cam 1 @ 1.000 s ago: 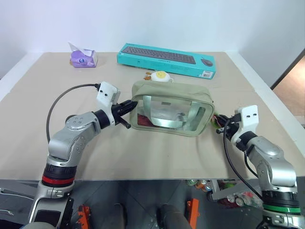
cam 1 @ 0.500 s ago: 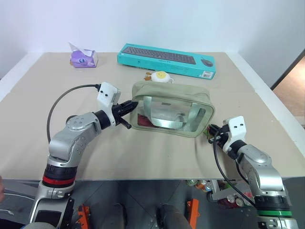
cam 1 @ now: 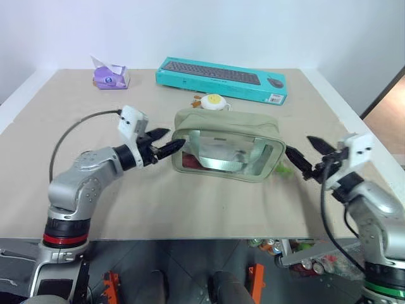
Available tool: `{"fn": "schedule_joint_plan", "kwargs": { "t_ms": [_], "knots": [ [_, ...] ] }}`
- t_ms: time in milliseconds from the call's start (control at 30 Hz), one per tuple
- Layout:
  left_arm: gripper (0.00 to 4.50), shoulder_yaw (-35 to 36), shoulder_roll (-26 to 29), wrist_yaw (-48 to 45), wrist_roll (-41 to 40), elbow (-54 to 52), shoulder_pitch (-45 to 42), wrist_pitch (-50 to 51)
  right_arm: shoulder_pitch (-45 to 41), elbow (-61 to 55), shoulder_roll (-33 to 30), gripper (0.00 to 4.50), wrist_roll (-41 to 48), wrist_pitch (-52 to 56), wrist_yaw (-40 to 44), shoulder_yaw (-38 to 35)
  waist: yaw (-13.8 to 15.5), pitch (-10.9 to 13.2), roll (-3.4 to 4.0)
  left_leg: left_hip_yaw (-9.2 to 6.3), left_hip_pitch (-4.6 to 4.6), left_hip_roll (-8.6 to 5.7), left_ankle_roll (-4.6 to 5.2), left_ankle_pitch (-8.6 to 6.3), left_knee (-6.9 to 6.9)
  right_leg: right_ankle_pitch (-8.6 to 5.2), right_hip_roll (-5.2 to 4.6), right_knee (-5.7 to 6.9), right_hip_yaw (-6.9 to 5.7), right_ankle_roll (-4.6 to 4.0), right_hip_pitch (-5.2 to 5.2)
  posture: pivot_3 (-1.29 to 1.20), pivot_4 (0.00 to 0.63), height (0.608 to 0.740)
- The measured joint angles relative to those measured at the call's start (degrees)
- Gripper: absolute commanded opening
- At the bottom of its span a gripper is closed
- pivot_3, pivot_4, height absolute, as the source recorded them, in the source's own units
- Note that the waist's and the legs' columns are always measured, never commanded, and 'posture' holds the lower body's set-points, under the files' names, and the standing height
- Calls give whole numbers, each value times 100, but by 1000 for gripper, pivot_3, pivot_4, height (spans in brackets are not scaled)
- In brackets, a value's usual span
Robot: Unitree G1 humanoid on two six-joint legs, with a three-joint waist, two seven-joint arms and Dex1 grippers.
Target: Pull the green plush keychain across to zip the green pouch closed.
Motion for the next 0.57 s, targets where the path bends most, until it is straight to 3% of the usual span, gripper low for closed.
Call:
{"fn": "schedule_joint_plan", "kwargs": {
  "t_ms": [267,333,467,567],
  "knots": [
    [4491,487,529,-223,247,-233,923,-855,1199,-826,-528,4500,452,366,527,-493,-7,1,-2,4,1,3,-1,-2,0,-2,-4,0,1,-3,0,0,150,740],
    [4491,506,727,-399,344,-521,1504,-1115,1618,-1197,-722,4500,535,429,830,-420,-28,-4,5,13,8,3,-1,-2,-4,-4,-8,-1,12,-3,0,0,150,740],
    [4491,230,945,-845,638,-821,2912,-1497,2293,-1678,-907,4500,433,235,1506,276,-38,-1,-19,14,31,18,-10,-13,-7,-27,-5,-1,8,-36,15,0,150,740],
    [4491,-459,860,-952,736,-1260,3078,-1541,2124,-1724,-811,4500,196,-159,1848,1126,-4,9,-39,15,27,20,-11,-12,-1,-23,-15,-2,-4,-45,9,0,150,740]
  ]
}}
